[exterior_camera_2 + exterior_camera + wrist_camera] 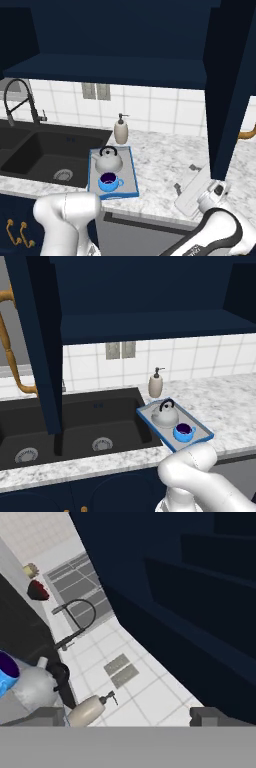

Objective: Pick the kettle from the counter and place it on the tray. Then pick the mug from the cabinet and place it on the tray. Then close the cabinet doors.

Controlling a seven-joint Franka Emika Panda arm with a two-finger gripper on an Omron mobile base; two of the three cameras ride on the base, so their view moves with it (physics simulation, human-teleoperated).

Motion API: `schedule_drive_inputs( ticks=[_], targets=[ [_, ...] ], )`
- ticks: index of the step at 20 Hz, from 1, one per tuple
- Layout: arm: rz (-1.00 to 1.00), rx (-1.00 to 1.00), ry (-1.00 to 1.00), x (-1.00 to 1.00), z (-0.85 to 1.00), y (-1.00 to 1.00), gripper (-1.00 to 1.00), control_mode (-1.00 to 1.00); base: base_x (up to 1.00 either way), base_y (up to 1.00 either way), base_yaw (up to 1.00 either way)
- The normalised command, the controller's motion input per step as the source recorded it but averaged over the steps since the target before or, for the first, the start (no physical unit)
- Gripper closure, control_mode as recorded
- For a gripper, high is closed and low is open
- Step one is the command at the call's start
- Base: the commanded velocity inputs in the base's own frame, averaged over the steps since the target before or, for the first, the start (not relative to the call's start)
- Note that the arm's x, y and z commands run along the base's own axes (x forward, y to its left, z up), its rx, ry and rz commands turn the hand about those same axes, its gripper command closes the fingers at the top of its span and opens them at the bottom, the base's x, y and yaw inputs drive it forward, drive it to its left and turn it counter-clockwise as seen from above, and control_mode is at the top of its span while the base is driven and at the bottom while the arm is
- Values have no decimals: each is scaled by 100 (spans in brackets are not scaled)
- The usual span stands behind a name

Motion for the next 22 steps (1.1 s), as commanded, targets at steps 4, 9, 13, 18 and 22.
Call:
schedule_drive_inputs(
  ticks=[4,9,13,18,22],
  targets=[
    [0,0,-3,0,31,-38,-100,-100,0,0,0],
    [0,0,-1,5,55,-16,-100,-100,0,0,0],
    [0,0,0,0,55,-18,-100,-100,0,0,0],
    [0,0,-3,-1,53,-27,-100,-100,0,0,0],
    [0,-10,-10,0,65,0,-100,-100,0,0,0]
  ],
)
